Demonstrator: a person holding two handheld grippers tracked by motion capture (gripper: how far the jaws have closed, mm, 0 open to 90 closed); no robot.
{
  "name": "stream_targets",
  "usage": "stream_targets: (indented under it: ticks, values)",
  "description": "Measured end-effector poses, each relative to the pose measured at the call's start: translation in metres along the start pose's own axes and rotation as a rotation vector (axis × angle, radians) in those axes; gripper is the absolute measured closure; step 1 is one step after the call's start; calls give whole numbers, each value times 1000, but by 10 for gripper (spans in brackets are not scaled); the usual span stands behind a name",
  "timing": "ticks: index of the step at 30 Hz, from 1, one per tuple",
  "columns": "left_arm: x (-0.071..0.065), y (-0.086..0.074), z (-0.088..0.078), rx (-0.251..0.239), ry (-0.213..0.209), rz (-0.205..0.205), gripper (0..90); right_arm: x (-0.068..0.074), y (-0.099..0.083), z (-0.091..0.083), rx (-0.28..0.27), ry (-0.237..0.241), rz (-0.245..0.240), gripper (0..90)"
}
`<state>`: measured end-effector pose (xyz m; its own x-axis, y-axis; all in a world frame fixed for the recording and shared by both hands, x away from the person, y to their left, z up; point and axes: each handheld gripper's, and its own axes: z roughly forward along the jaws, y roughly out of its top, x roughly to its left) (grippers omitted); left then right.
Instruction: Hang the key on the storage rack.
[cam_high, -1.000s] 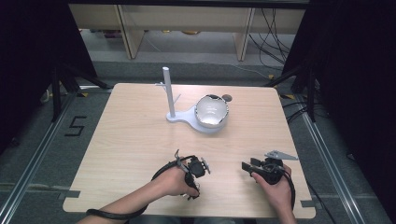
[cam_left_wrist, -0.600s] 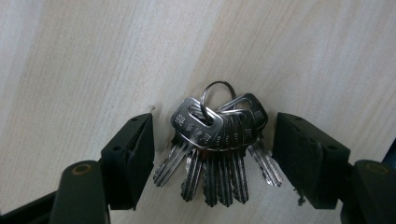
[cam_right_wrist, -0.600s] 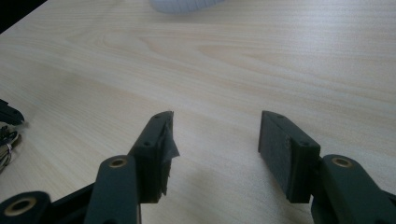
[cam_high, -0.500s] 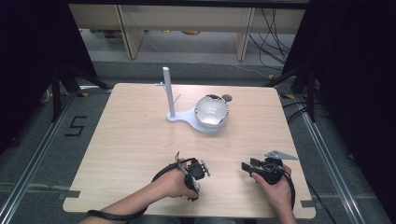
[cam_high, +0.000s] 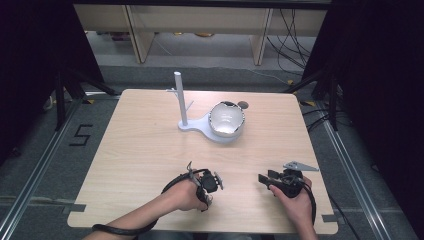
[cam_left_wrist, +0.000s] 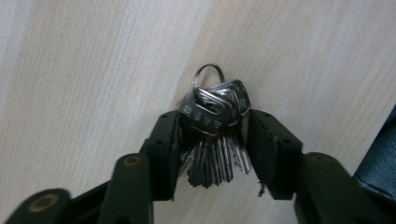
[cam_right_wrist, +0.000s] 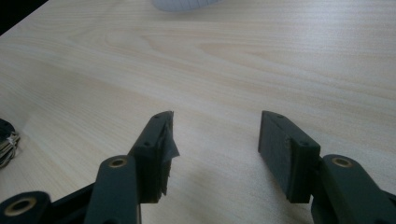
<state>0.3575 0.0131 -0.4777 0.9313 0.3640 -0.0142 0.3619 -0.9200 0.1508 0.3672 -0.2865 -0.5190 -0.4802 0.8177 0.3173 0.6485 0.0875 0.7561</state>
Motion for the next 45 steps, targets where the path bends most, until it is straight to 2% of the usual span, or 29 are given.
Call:
stream_targets:
  ticks: [6, 7, 8, 9, 10, 11, 13, 14, 16, 17, 21, 25, 28, 30, 32, 34, 36, 39, 45]
  values:
    - [1, -4, -1, 1, -5, -4, 667, 0, 0, 1, 1, 1, -2, 463]
    - [1, -4, -1, 3, -4, -4, 673, 1, 0, 1, 4, -3, 11, 463]
    - [1, -5, -1, 4, -7, -9, 676, 0, -1, 3, -12, 5, -6, 463]
    - [1, -5, -1, 4, -9, -9, 675, 3, -1, 2, -4, 11, 39, 463]
    - [2, -5, -1, -2, -8, -14, 669, 3, -1, 2, -4, 14, 40, 463]
    - [3, -5, -1, -1, -5, -12, 646, 1, 0, 2, -6, 14, 18, 463]
    - [5, -6, -2, 4, -9, -23, 630, 1, -1, 2, -8, 11, 19, 463]
    - [6, -7, -2, 3, -5, -16, 629, 1, -1, 2, -8, 9, 21, 463]
    - [5, -8, -2, 9, -9, -17, 628, 3, 0, 0, 20, 0, 40, 463]
    - [5, -8, -2, 12, -10, -23, 623, 2, 0, 2, 10, 10, 37, 463]
    - [6, -8, -5, -12, -9, -31, 564, 3, 0, 1, 21, 7, 40, 463]
    - [10, -8, -5, 1, 2, -38, 510, 3, 0, 1, 22, 14, 40, 463]
    - [11, -6, -2, 9, -8, -52, 469, 3, -1, 3, 8, 21, 36, 463]
    - [11, -3, -2, 19, -9, -40, 457, 3, -1, 3, 8, 20, 36, 463]
    - [10, -1, 0, 8, -13, -38, 437, 3, -1, 3, 6, 22, 39, 463]
    - [10, 0, 0, 20, -22, -33, 424, 3, 0, 1, 23, 12, 37, 463]
    - [11, 0, 1, 28, -15, -14, 412, 3, -1, 2, 11, 23, 42, 463]
    - [12, 1, 2, 26, -19, -9, 398, 3, -1, 2, 18, 23, 47, 464]
    - [8, 1, 1, 39, 1, 26, 483, 3, -1, 2, 14, 21, 41, 464]
